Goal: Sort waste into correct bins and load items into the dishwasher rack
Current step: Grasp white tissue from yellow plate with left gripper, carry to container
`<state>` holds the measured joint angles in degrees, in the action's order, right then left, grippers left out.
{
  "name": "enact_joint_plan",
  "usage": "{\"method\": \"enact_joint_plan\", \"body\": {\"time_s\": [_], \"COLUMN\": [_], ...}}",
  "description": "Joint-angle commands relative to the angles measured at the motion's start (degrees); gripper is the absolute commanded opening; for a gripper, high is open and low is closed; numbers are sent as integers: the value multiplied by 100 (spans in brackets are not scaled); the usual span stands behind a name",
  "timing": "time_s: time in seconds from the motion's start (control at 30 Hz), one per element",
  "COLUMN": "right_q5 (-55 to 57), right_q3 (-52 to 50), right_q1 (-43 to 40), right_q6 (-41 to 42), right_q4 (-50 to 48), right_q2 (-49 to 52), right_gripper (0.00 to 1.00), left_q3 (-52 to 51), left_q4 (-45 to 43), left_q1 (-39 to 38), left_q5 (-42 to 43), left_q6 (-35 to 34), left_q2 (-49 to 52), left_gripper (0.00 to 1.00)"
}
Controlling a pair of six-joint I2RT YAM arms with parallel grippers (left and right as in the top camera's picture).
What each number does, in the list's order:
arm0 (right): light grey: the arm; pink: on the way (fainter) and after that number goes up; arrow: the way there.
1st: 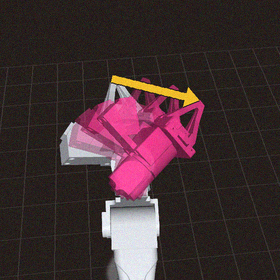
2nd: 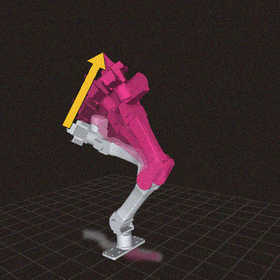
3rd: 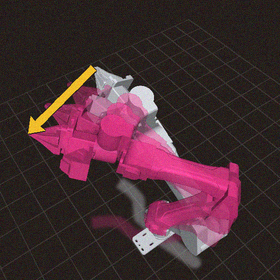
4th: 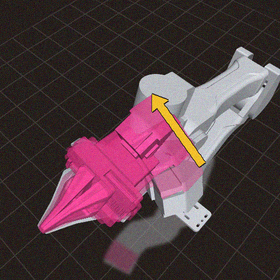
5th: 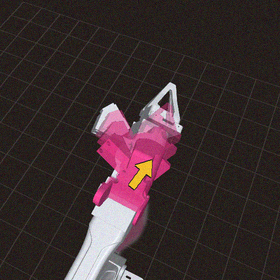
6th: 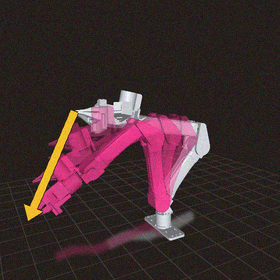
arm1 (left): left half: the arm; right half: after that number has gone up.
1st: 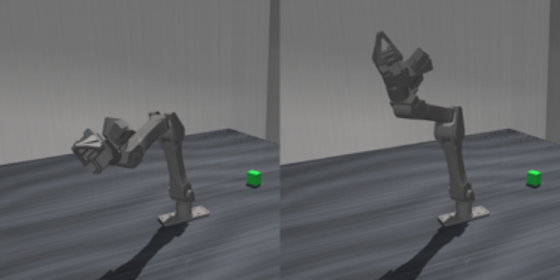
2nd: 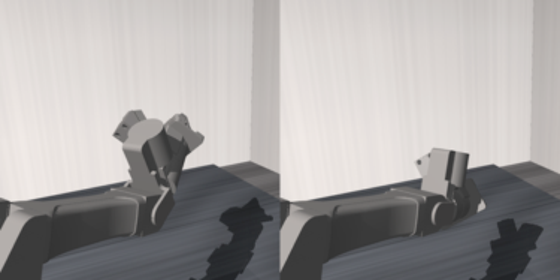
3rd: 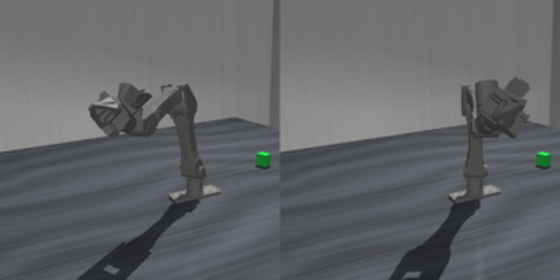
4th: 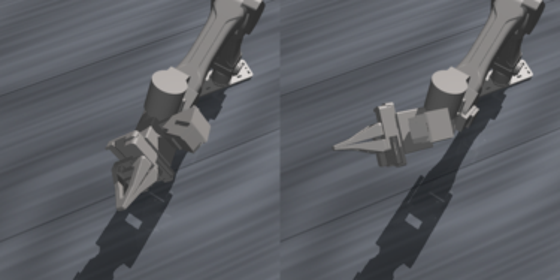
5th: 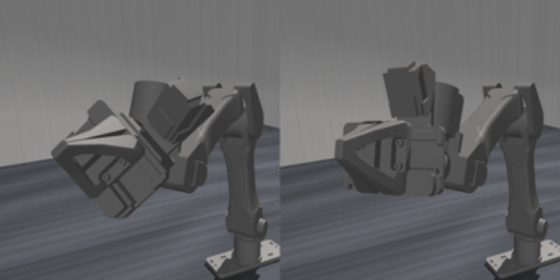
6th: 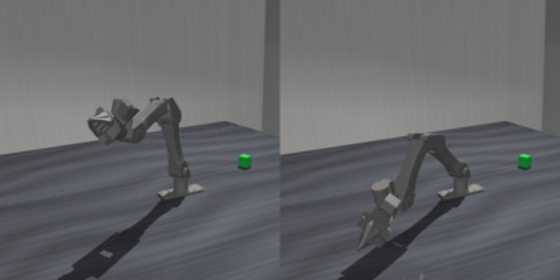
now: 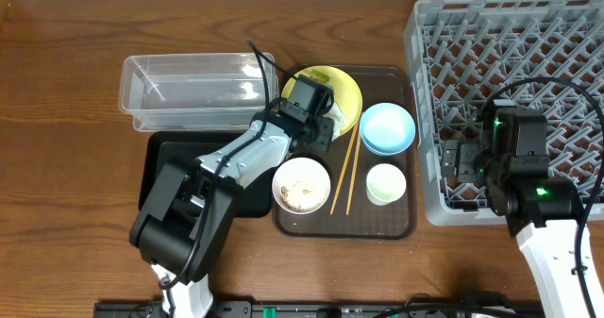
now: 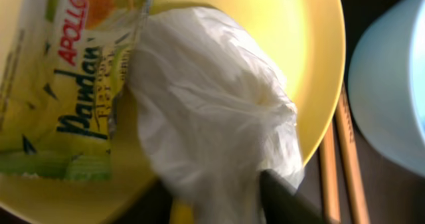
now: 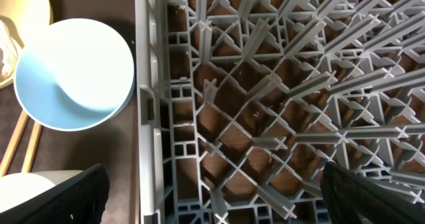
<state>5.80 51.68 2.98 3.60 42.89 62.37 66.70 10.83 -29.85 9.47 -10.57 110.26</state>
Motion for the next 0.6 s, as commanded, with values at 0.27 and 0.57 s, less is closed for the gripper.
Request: {"method": "enact_joint_plan", "body": {"time_s": [0.27, 0.57], "right_q5": [-26, -26], "right_q3": [127, 127], "right_q1": [70, 70], "right_q6": [-63, -66], "right_q4": [37, 22], "right_q2": [-33, -33], "right_gripper": [99, 99], "left_q3": [125, 125], "left_q4": [66, 188], "left_q1": [162, 1292], "left_q5": [-127, -616], "left_q6": [17, 20], "left_q2": [-1010, -2059], "left_gripper": [8, 13]}}
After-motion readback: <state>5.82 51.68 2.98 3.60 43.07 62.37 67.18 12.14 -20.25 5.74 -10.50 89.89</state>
